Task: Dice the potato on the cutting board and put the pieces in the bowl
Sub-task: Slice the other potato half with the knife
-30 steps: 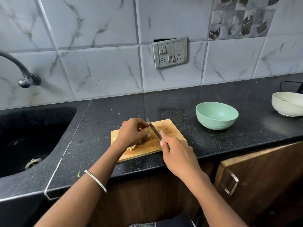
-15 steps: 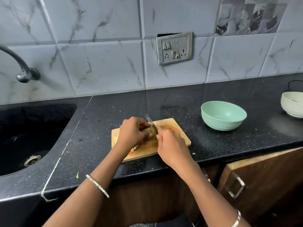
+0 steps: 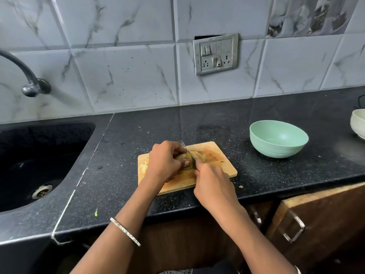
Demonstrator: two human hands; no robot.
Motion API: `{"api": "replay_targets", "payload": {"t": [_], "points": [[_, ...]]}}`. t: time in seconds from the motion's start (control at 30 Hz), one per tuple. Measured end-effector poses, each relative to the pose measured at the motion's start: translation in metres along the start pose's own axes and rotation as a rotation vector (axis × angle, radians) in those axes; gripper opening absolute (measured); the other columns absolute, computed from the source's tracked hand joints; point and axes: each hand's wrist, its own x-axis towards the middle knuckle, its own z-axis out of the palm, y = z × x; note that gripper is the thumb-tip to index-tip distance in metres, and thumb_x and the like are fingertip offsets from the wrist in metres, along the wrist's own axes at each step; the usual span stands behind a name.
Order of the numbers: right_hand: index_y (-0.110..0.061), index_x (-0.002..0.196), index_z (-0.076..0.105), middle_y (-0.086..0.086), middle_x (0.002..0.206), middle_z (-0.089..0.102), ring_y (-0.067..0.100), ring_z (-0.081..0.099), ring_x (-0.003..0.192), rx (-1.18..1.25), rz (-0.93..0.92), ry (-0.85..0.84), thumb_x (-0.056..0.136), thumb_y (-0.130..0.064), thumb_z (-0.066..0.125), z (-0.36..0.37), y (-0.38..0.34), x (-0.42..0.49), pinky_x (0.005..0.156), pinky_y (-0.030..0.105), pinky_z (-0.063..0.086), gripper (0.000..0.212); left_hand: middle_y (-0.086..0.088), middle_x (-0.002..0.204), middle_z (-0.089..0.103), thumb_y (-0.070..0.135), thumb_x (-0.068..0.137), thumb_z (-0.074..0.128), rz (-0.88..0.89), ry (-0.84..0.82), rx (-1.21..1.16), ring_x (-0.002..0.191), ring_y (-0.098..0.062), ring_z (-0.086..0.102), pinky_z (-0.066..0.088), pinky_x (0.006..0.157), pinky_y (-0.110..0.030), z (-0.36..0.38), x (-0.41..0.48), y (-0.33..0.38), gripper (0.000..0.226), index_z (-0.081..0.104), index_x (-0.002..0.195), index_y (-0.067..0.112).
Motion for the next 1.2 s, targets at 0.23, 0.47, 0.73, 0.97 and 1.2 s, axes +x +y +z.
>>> {"api": "replay_targets", "payload": {"t": [0.23,0.47,0.73,0.97,1.2], "points": [[-0.029,0.158,0.029,0.01,0.124,0.061,0.035,0.06,0.113,-0.041,-0.017,-0.046,0.103,-0.02,0.048,0.0,0.01,-0.016,0.077,0.039,0.047,0.058,0.004,0.095,0.076,0.027,0.066,0.089,-0.037,-0.003,0.031,0.096,-0.014,0.069,0.056,0.087,-0.036,0.0,0.0,0.004,0.036,0.076,0.099,0.024],[-0.028,0.155,0.034,0.011,0.124,0.063,0.037,0.06,0.113,-0.015,-0.01,-0.033,0.104,-0.021,0.047,-0.002,0.008,-0.017,0.082,0.042,0.051,0.054,0.002,0.095,0.076,0.027,0.069,0.088,-0.061,0.0,0.034,0.095,-0.017,0.069,0.055,0.084,-0.035,-0.003,-0.004,0.009,0.033,0.076,0.1,0.024],[-0.027,0.15,0.041,0.01,0.121,0.064,0.034,0.06,0.112,0.005,-0.016,0.043,0.108,-0.029,0.037,-0.021,0.004,-0.025,0.075,0.038,0.042,0.042,0.003,0.096,0.076,0.026,0.072,0.086,-0.064,-0.012,0.029,0.096,-0.018,0.069,0.055,0.085,-0.037,-0.004,-0.006,0.009,0.031,0.075,0.101,0.023],[-0.029,0.147,0.044,0.007,0.119,0.067,0.033,0.06,0.111,0.047,-0.043,0.053,0.107,-0.032,0.037,-0.016,0.0,-0.021,0.078,0.041,0.046,0.04,-0.001,0.099,0.074,0.025,0.073,0.085,-0.084,0.017,0.026,0.1,-0.02,0.065,0.042,0.076,-0.025,-0.005,-0.012,0.013,0.03,0.069,0.099,0.022],[-0.03,0.151,0.04,0.006,0.116,0.068,0.032,0.06,0.111,0.037,-0.058,0.058,0.108,-0.032,0.037,-0.014,0.005,-0.021,0.073,0.039,0.043,0.044,0.002,0.09,0.074,0.025,0.073,0.084,-0.061,0.036,-0.014,0.095,-0.019,0.067,0.054,0.082,-0.035,-0.002,-0.015,0.009,0.024,0.067,0.09,0.026]]}}
